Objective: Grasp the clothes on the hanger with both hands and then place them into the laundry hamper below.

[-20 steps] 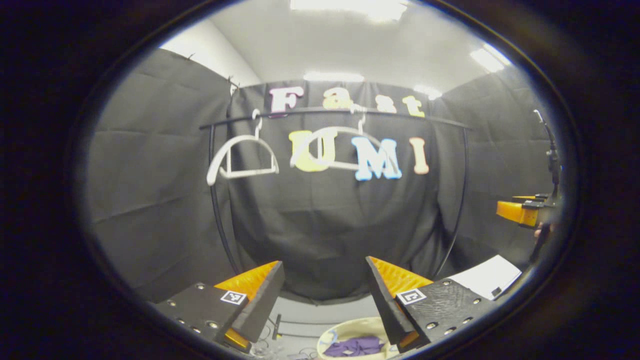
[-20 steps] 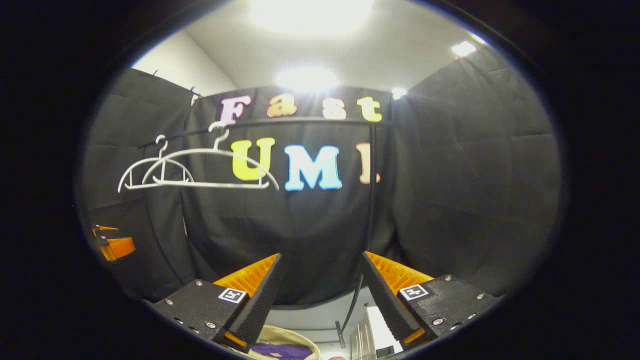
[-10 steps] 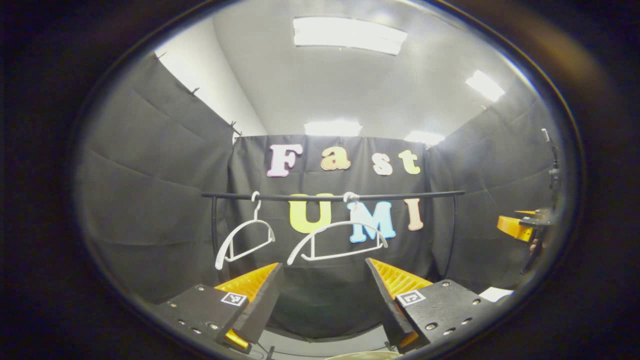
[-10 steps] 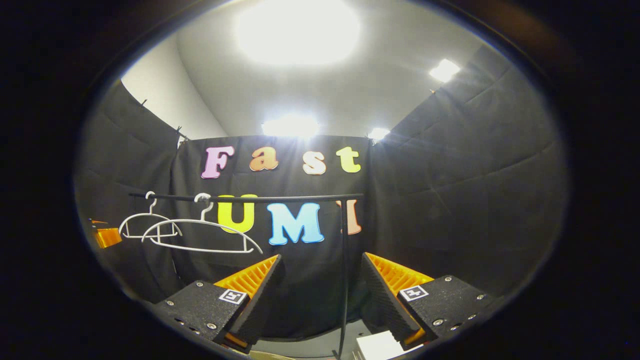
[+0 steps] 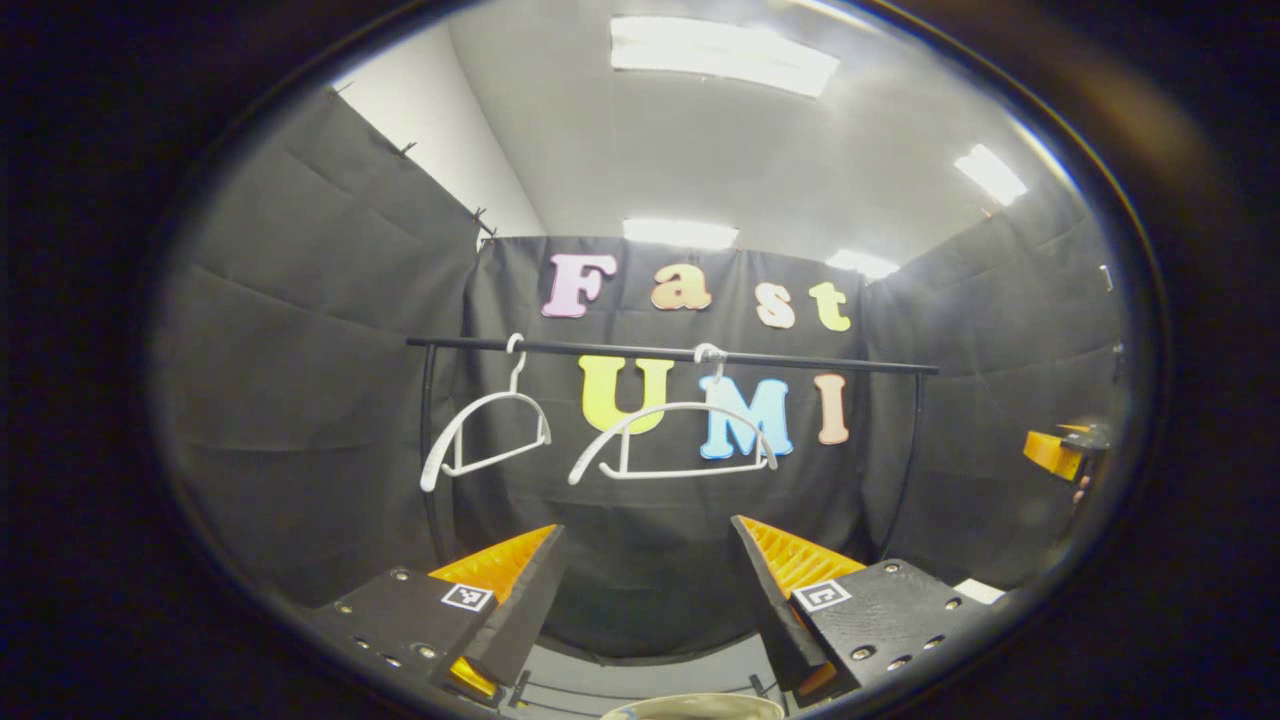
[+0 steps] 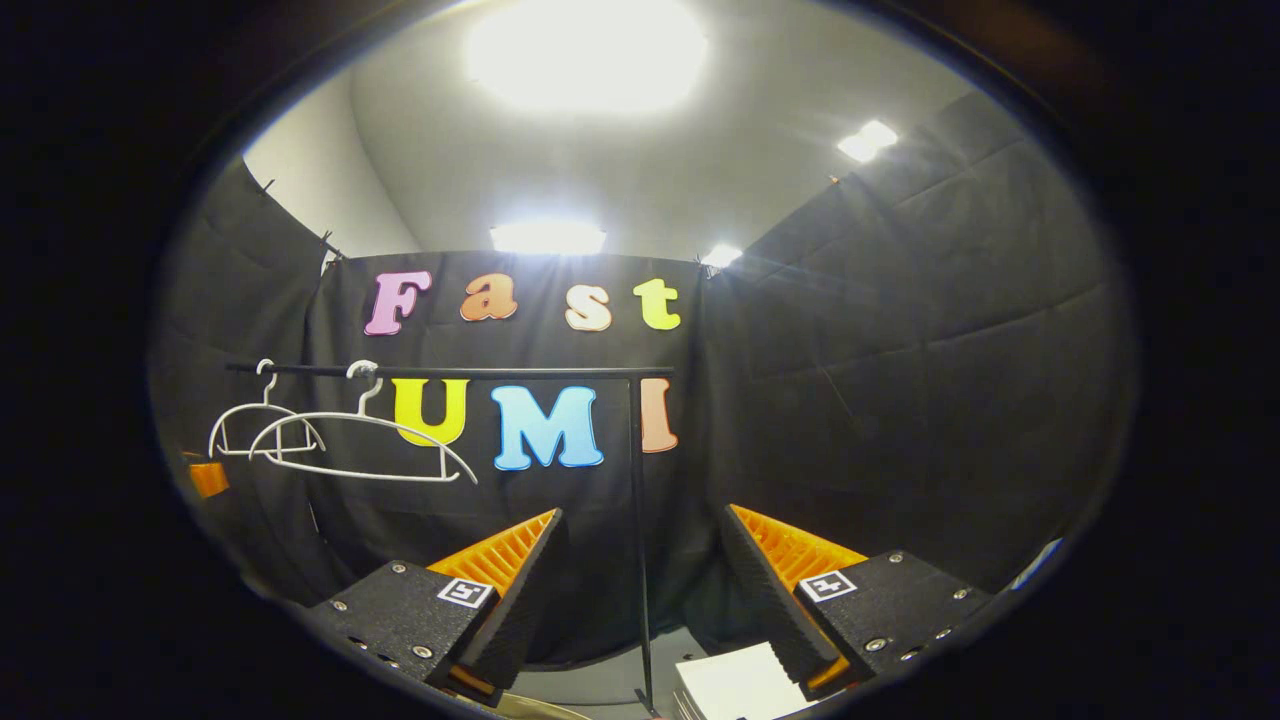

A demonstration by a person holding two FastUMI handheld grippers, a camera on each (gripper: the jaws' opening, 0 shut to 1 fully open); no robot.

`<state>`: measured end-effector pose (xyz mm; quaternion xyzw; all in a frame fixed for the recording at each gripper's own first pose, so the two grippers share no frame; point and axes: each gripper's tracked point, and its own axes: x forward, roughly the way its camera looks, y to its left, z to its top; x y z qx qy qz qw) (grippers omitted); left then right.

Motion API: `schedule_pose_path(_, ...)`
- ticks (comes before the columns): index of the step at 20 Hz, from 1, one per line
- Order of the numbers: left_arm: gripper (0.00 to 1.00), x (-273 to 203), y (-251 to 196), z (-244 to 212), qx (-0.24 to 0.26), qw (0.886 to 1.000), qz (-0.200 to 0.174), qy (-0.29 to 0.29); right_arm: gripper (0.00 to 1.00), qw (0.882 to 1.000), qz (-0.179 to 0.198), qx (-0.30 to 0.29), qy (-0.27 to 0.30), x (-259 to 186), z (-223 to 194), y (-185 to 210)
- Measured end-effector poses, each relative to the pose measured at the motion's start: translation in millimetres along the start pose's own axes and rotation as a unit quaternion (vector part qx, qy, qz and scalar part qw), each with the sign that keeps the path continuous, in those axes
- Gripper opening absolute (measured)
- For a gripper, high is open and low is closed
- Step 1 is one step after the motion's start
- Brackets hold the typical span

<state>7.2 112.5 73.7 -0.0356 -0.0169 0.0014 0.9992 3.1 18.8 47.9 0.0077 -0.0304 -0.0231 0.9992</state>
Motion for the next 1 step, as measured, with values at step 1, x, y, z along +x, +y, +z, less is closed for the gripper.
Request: schedule_pose_path(1, 0.93, 0.7, 0.3, -0.9, -0.001, 1.000, 0.001, 0.000, 0.95, 1.000, -0.001, 0.001, -0.001, 0.5, 1.0, -0.2)
